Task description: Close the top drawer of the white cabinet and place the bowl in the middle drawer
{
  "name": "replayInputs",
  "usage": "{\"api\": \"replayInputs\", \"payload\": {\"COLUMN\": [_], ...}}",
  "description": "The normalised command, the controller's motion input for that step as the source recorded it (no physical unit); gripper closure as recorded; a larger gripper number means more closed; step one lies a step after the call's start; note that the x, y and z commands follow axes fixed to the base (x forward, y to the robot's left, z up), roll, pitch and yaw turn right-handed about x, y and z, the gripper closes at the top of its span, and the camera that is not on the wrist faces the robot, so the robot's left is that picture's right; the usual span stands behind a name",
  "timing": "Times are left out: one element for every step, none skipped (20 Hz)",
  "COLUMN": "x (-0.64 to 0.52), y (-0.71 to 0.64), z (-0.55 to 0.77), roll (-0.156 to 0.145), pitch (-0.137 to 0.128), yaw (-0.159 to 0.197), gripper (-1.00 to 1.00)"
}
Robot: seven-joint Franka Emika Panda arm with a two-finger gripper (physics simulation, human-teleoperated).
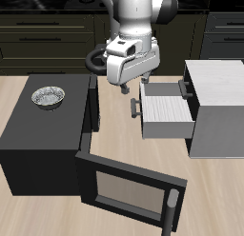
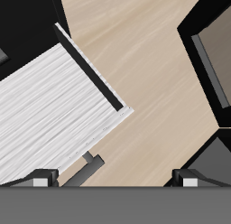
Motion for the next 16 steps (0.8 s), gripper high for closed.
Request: {"api": "replayInputs", "payload": {"x": [-0.06,-0.09,-0.05,-0.14,-0.08,-0.17,-0.07,-0.05,-0.13,-0.05,-0.05,-0.03,-0.07,-0.01,-0.03,-0.02], "y": [-0.10,-0.18,-0.31,-0.43,0.02,-0.32,-0.18,-0.06,-0.26,-0.12,-0.07,-0.07,-0.22,-0.08,-0.19,-0.02], "z": [0.17,0.11,0.32,0.47,0.01,0.53,0.23,-0.01,0.61,0.22,0.13,0.00,0.34,0.01,0.26,0.00], "roll": [0.033,-0.006,-0.085,-0.015,0.000,-0.023,0.010,0.000,-0.041,-0.049,0.005,0.000,-0.023,0.000,0.054,0.000], "pitch": [0.075,0.215,0.005,0.124,0.000,-0.039,0.046,0.000,-0.011,-0.035,0.024,0.000,0.105,0.000,0.118,0.000], "yaw": [-0.250,-0.249,-0.289,-0.502,0.000,-0.293,-0.184,0.000,-0.255,-0.018,-0.061,0.000,-0.241,0.000,-0.145,0.000], "gripper": [-1.00,-1.00,-1.00,-1.00,-1.00,-1.00,-1.00,-1.00,-1.00,-1.00,-1.00,-1.00,-1.00,-1.00,-1.00,-1.00]}}
